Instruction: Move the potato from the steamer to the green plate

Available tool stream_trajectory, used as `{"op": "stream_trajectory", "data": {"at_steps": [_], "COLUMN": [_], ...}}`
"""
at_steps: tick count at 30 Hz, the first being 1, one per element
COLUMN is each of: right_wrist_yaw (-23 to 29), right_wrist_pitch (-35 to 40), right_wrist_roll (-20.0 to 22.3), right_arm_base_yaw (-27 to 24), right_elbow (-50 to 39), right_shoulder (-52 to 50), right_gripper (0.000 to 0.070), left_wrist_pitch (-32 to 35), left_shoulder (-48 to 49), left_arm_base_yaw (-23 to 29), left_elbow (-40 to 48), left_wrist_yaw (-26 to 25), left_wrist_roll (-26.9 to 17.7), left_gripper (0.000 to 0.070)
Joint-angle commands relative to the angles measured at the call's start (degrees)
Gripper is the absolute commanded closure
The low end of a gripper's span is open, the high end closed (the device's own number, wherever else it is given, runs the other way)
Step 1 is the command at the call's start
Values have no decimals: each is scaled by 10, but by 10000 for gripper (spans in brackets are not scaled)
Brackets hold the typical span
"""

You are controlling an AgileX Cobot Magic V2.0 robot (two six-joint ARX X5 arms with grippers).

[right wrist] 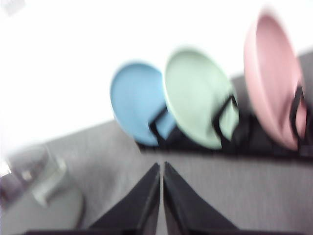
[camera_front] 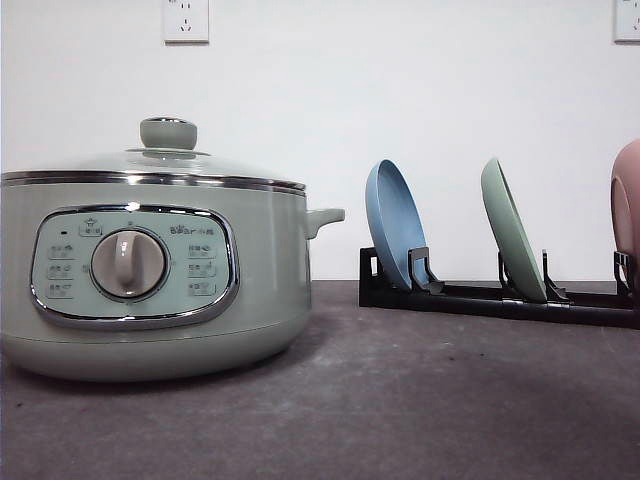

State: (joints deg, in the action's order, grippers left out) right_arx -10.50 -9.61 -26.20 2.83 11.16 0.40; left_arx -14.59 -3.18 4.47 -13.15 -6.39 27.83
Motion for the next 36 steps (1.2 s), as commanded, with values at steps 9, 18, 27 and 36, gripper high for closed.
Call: {"op": "stream_trajectory", "data": {"at_steps": [9,18,27,36], "right_wrist_yaw": [0,-55,-133,-138], "right_wrist_pitch": [-17,-126,-308,-400], "right_wrist_roll": [31,111,235,283], "right_arm_base_yaw": [0,0,0,7], "right_elbow": [126,267,430,508], "right_shoulder": [81,226,388,445], "right_gripper": [700,700,700,691], "left_wrist_pitch": [-47,-144,-265,-306], "left_shoulder": [-118,-231,-329,-351], "left_arm_base_yaw": [1,1,-12,-35], "left_elbow": [-173,-305,-397,-426], "left_wrist_yaw": [-65,-145,-252,-268], "left_wrist_roll": [-58,-159,-243,-276], "left_gripper": [698,699,699,683]}}
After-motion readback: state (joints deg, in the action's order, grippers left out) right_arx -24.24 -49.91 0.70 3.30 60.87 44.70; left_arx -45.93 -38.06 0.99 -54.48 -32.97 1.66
